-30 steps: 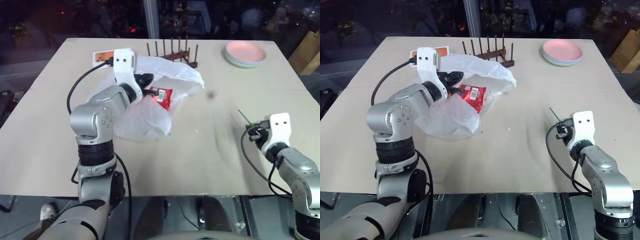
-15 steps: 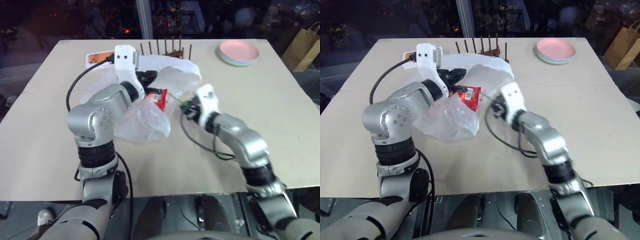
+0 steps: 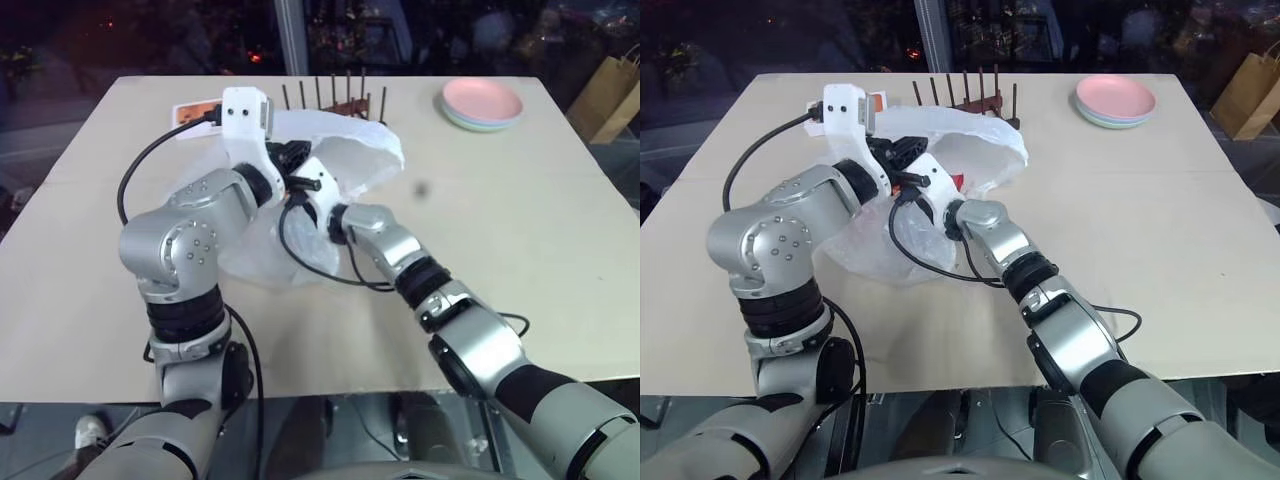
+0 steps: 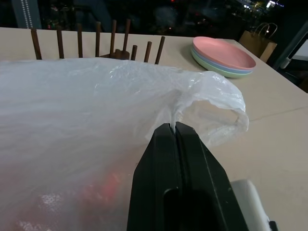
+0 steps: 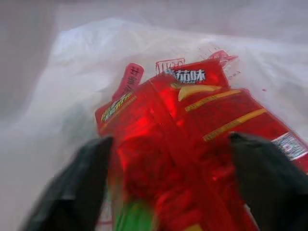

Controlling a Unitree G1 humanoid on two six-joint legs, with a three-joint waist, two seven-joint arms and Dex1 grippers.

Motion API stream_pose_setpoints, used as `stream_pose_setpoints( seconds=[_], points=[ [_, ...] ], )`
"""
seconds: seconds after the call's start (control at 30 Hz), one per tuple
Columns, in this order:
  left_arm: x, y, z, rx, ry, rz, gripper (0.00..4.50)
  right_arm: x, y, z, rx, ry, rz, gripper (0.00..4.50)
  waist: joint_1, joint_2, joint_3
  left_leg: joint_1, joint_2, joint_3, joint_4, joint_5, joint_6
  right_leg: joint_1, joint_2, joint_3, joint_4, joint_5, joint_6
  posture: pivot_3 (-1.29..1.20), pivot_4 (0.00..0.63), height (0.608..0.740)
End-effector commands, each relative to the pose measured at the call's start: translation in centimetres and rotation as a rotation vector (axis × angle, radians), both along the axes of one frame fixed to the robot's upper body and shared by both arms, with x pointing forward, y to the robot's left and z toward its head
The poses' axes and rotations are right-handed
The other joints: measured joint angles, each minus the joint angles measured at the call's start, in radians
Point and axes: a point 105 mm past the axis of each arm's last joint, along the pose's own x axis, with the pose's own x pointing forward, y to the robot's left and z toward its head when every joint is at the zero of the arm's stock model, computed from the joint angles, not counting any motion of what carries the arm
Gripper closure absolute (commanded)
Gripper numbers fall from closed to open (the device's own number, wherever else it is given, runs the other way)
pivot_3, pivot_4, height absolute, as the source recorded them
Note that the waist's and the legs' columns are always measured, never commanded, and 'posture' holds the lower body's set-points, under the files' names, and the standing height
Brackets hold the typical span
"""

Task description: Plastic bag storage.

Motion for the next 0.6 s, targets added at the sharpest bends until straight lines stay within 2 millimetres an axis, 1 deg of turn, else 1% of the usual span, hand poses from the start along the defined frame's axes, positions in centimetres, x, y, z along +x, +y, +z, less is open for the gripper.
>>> stream_pose_setpoints(
  seconds=[0.03, 0.13, 0.2, 0.23, 0.27, 0.3, 0.33, 0.43, 0.53, 0.6],
  points=[
    [-0.1, 1.1, 0.5, -0.006, -0.036, 0.034, 4.5, -1.3, -1.6, 2.7, 0.073, -0.097, 0.025, 0.59, 0.002, 0.0, 0.0, 0.0, 0.0, 0.0, 0.0, 0.0, 0.0, 0.0, 0.0, 0.0, 0.0, 0.0, 0.0, 0.0, 0.15, 0.74],
    [0.0, 1.6, 0.3, -0.005, -0.036, 0.036, 4.5, -2.2, -5.2, 3.1, 0.071, -0.14, -0.051, 0.59, 0.004, 0.0, 0.0, -0.001, -0.001, 0.0, 0.0, 0.0, 0.0, 0.0, -0.001, 0.0, 0.0, 0.0, 0.0, 0.0, 0.15, 0.74],
    [0.1, 1.9, 0.2, -0.002, -0.037, 0.036, 4.5, -2.6, -6.8, 3.5, 0.063, -0.163, -0.103, 0.59, 0.004, 0.0, 0.0, -0.001, -0.001, 0.0, 0.001, 0.0, 0.0, 0.0, -0.001, 0.0, 0.001, 0.0, 0.0, 0.0, 0.15, 0.74],
    [0.2, 2.0, 0.0, 0.002, -0.034, 0.035, 4.5, -2.5, -8.0, 3.8, 0.04, -0.198, -0.152, 0.59, 0.004, 0.0, 0.0, 0.0, -0.001, 0.0, 0.001, 0.0, 0.0, 0.0, 0.0, 0.0, 0.001, 0.0, 0.0, 0.0, 0.15, 0.74],
    [0.1, 1.9, -0.1, 0.01, -0.036, 0.016, 4.5, -1.6, -9.9, 4.3, 0.012, -0.237, -0.26, 0.59, 0.001, 0.0, 0.0, 0.0, 0.0, 0.0, 0.001, 0.0, 0.0, 0.0, 0.0, 0.0, 0.002, 0.0, 0.0, 0.0, 0.15, 0.74],
    [-0.1, 1.8, -0.3, 0.015, -0.037, 0.001, 4.5, -0.9, -11.4, 4.7, -0.007, -0.264, -0.338, 0.59, 0.0, 0.0, 0.0, 0.001, 0.0, 0.0, 0.001, 0.0, 0.0, 0.0, 0.0, 0.0, 0.002, 0.0, 0.0, 0.0, 0.15, 0.74],
    [-0.2, 1.8, -0.3, 0.023, -0.039, -0.012, 4.5, 0.0, -12.4, 5.0, -0.034, -0.282, -0.401, 0.59, 0.001, 0.0, 0.0, 0.001, 0.0, 0.0, 0.001, 0.0, 0.0, 0.0, 0.0, 0.0, 0.002, 0.0, 0.0, 0.0, 0.15, 0.74],
    [-0.6, 1.7, -0.2, 0.047, -0.062, -0.041, 4.5, 2.6, -13.5, 5.2, -0.11, -0.303, -0.514, 0.59, 0.001, 0.0, 0.0, 0.001, 0.0, 0.001, 0.001, 0.0, 0.0, 0.0, 0.0, 0.001, 0.003, 0.0, 0.0, 0.0, 0.15, 0.74],
    [-0.6, 2.0, 0.0, 0.049, -0.068, -0.044, 4.5, 5.2, -13.9, 4.6, -0.187, -0.289, -0.586, 0.59, -0.002, 0.0, 0.0, 0.002, 0.001, 0.002, 0.002, 0.0, 0.0, 0.0, 0.0, 0.002, 0.004, 0.0, 0.0, 0.0, 0.15, 0.74],
    [-0.7, 2.2, 0.2, 0.063, -0.077, -0.041, 4.5, 6.6, -13.7, 4.2, -0.216, -0.274, -0.595, 0.59, -0.003, 0.0, 0.0, 0.002, 0.001, 0.003, 0.002, 0.0, 0.0, 0.0, 0.001, 0.003, 0.004, 0.0, 0.0, 0.0, 0.15, 0.74]
  ],
)
